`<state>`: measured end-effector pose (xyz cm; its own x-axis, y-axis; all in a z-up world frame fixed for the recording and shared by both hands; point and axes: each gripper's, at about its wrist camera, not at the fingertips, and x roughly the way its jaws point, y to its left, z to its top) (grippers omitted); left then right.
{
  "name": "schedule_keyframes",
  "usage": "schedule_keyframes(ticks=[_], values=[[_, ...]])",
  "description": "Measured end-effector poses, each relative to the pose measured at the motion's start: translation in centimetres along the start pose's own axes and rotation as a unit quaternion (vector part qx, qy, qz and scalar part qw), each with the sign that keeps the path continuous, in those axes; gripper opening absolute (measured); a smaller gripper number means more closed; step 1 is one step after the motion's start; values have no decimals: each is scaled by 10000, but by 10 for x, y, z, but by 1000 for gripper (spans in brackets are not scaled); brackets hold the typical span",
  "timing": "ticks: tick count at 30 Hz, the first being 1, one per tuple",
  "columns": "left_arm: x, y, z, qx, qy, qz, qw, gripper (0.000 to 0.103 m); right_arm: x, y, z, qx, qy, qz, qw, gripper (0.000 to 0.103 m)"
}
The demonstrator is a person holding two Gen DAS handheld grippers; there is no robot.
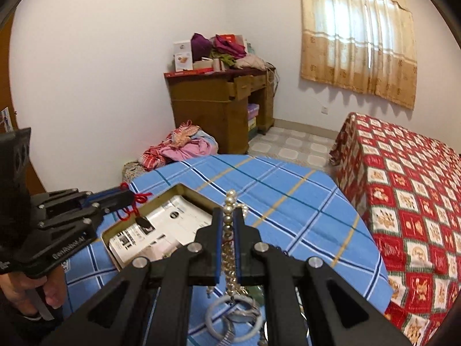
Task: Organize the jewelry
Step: 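Lower the tassel and pearl necklace into the pink tin and open both tools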
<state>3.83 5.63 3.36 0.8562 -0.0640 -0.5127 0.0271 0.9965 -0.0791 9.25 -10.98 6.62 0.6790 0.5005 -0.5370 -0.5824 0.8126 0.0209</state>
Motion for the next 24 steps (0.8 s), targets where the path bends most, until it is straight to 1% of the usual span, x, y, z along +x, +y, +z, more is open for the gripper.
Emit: schedule_keyframes(ticks=[5, 9, 15, 21, 24], values=[[4, 9, 0, -13, 24, 57, 10000, 6, 2, 16, 12, -169, -83, 91, 9998, 9], [11, 14, 2, 11, 61, 74, 10000, 6, 12, 27, 18, -245, -74, 201, 9995, 9], [24, 22, 2, -8, 160, 176, 9997, 6, 32, 36, 17, -157, -53, 355, 9992, 9], [38, 31, -1, -29, 301, 244, 9992, 6, 54, 40, 12, 148, 12, 676, 9976, 9], [46, 31, -4, 5, 389, 256, 9989, 6, 65, 46, 7, 169, 83, 709, 9973, 9]])
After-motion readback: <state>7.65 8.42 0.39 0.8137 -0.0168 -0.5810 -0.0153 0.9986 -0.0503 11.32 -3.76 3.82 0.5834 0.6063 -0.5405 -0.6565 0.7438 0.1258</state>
